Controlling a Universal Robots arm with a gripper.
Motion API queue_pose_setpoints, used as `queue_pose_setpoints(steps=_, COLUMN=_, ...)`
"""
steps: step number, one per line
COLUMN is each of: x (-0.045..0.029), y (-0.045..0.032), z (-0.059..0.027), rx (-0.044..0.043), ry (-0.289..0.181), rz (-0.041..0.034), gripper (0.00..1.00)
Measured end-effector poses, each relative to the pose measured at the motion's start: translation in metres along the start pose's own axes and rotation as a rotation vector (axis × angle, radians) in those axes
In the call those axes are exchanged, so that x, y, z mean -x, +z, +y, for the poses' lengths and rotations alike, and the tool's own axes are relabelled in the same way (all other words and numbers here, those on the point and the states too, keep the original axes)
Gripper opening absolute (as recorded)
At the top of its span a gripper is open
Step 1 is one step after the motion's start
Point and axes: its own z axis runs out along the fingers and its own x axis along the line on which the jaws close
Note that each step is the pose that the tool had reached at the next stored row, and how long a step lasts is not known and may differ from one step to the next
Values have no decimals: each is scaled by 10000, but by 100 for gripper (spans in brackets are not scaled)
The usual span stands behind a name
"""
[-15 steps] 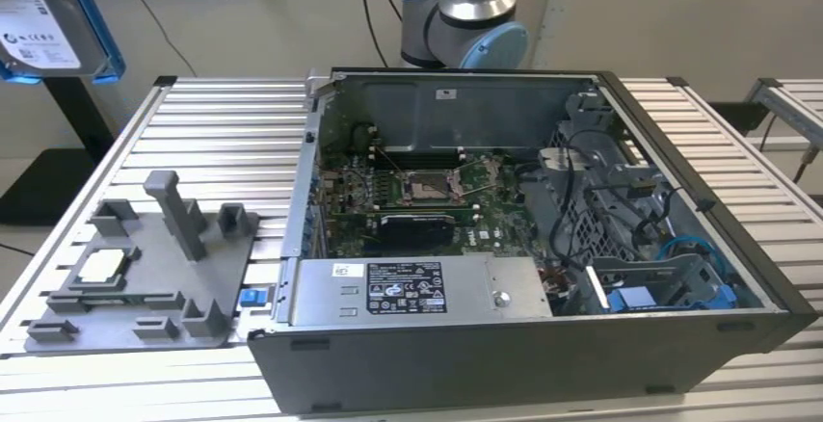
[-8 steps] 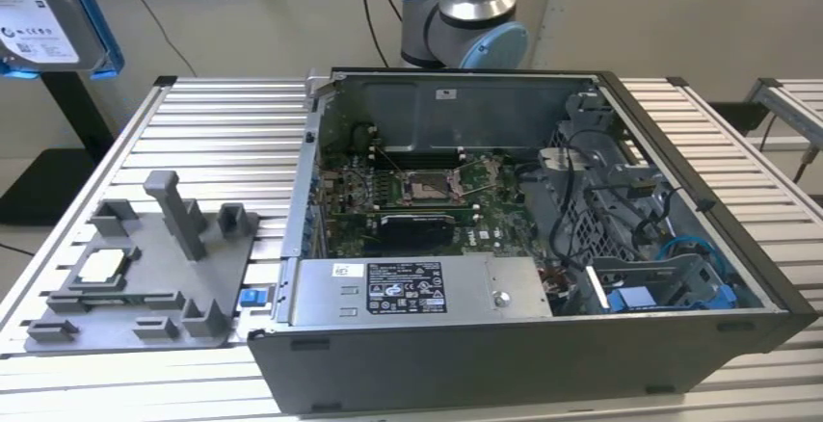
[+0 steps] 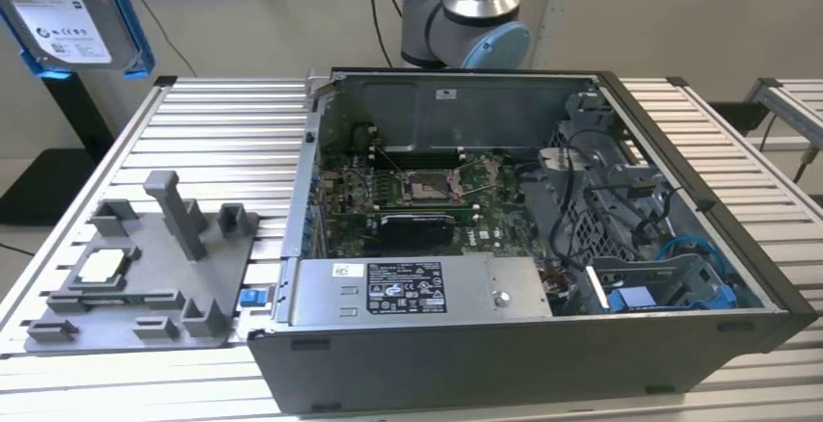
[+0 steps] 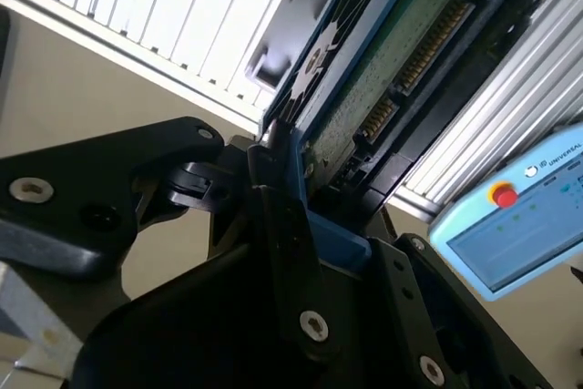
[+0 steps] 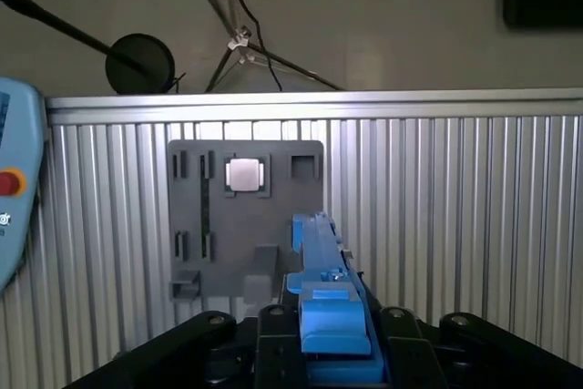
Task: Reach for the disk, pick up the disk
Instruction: 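Pick up the disk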
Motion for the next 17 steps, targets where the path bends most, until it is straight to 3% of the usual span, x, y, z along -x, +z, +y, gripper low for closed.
queue_pose_setpoints(steps=8, x=13, y=7, z=-341, rx=33, ry=1, rz=1, gripper=0)
queue_pose_setpoints(steps=17, x=24, y=12, z=-631, rx=47, ry=2, rz=2, gripper=0)
